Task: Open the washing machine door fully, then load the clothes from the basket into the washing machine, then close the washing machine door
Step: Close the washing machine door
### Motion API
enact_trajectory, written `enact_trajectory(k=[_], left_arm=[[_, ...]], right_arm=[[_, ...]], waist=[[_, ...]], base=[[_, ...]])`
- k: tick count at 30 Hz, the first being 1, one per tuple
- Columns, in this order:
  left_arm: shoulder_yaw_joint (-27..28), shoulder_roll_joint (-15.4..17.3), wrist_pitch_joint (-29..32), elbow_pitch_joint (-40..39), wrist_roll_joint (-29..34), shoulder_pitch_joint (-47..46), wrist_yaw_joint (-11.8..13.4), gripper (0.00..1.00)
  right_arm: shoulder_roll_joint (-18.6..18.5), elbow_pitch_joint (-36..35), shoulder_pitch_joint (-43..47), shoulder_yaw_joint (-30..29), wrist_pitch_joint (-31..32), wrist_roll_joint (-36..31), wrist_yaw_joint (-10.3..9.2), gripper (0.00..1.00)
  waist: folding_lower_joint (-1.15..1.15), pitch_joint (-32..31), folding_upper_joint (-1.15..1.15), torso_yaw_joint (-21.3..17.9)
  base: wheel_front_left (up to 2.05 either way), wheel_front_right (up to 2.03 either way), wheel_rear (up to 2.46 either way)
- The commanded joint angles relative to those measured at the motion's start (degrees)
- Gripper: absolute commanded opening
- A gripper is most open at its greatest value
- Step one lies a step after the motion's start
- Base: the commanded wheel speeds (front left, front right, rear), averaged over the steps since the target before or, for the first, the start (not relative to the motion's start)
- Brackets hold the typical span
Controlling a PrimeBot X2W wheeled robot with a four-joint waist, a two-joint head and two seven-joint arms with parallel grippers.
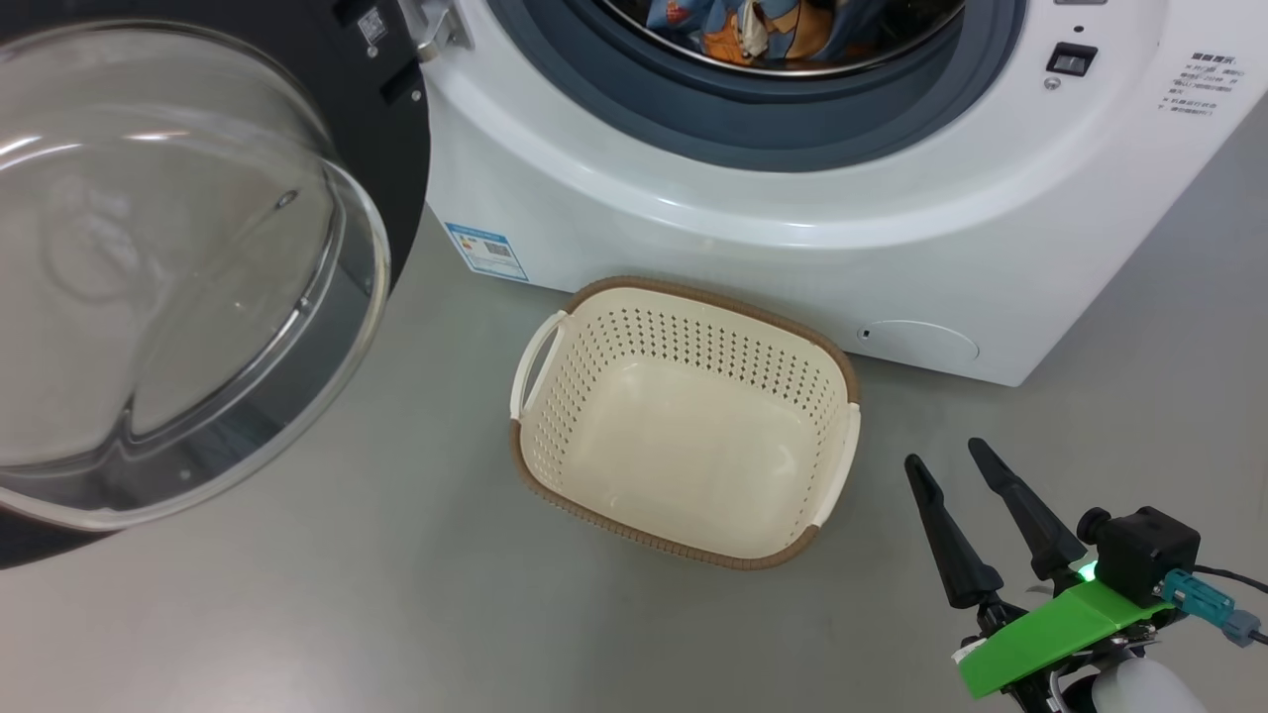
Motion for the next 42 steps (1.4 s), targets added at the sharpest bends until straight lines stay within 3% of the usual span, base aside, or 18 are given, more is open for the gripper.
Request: enact_trajectory(k=[1,24,42], left_arm=[[-0.12,2.31,3.10,-1.49,-0.70,0.93,-0.19,0.00],[-2.63,3.45,15.44,-6.60,-3.69,3.12,-0.19,0.00],[-3.02,2.63,24.42,-17.98,-7.64,6.90,-0.19,0.00]], right_arm=[[0.24,-1.22,0.08,1.06,-0.28,-0.62,0.14,1.00],[2.55,-0.93,2.69,0.04,-0.28,-0.40,0.14,1.00],[3.31,-1.38,4.53,-1.18,-0.28,-0.18,0.14,1.00]], waist=[[0.00,-0.63,0.00,0.11],[0.00,-5.85,0.00,0.91],[0.00,-8.36,0.00,0.79]], base=[[0.00,0.00,0.00],[0.00,0.00,0.00],[0.00,0.00,0.00]])
